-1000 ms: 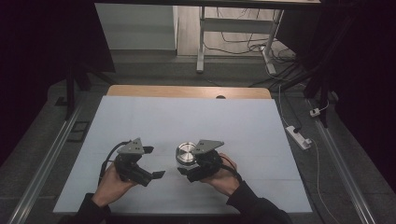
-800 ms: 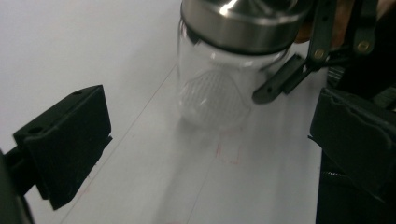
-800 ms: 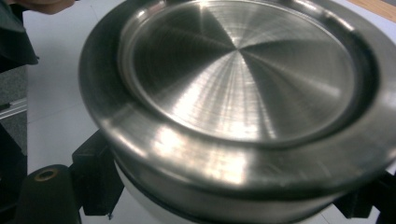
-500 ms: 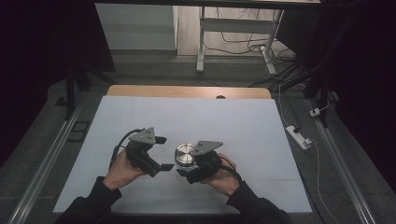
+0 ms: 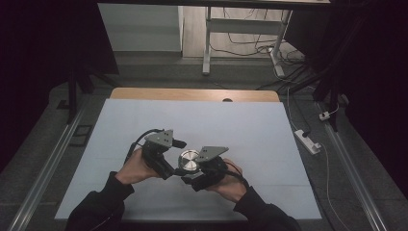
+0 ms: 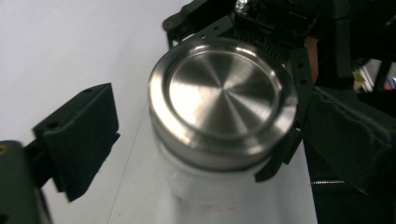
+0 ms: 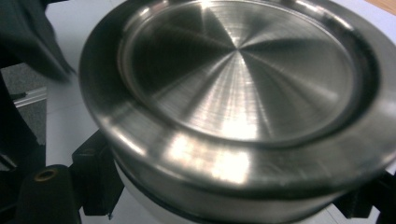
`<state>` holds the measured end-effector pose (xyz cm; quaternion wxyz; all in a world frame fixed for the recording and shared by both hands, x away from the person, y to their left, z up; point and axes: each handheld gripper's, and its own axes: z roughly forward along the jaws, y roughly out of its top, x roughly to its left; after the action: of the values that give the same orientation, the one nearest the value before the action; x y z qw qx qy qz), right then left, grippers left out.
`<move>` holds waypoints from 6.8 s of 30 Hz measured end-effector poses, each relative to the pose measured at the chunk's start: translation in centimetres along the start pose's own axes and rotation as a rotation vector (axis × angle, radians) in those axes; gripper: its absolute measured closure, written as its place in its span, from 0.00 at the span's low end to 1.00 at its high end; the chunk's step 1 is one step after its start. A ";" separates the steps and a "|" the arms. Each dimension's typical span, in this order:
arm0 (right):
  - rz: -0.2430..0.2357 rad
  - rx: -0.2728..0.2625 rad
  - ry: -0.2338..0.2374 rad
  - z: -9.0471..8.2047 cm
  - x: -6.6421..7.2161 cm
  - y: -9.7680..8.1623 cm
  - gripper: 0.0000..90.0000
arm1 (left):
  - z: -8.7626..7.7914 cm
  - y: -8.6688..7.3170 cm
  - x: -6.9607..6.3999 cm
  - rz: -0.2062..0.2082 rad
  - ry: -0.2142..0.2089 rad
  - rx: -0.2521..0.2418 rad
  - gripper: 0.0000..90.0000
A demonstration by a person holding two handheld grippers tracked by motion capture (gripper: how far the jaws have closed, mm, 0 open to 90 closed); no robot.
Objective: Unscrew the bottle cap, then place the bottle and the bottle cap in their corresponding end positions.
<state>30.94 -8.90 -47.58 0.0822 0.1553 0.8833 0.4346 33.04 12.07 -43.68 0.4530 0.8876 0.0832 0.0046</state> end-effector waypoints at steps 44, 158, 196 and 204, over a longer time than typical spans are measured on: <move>0.027 -0.002 -0.009 -0.3 -0.4 -0.1 0.17 | 0.0 1.2 -0.6 0.017 0.018 0.069 0.02; 0.114 -0.016 -0.117 -0.5 -1.1 -0.5 0.17 | 1.2 3.5 -3.4 -0.237 0.379 -0.012 0.23; 0.148 -0.021 -0.186 -1.5 -3.8 -0.8 0.17 | -0.8 0.2 -4.9 -0.220 0.300 -0.037 0.23; 0.159 -0.030 -0.201 -1.5 -4.6 -0.5 0.17 | -0.1 -0.6 -5.5 -0.204 0.279 -0.037 0.23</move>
<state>34.74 -11.90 -46.97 0.1377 0.2661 0.8490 0.4352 27.57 11.64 -43.72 0.4515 0.8568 0.2347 0.0832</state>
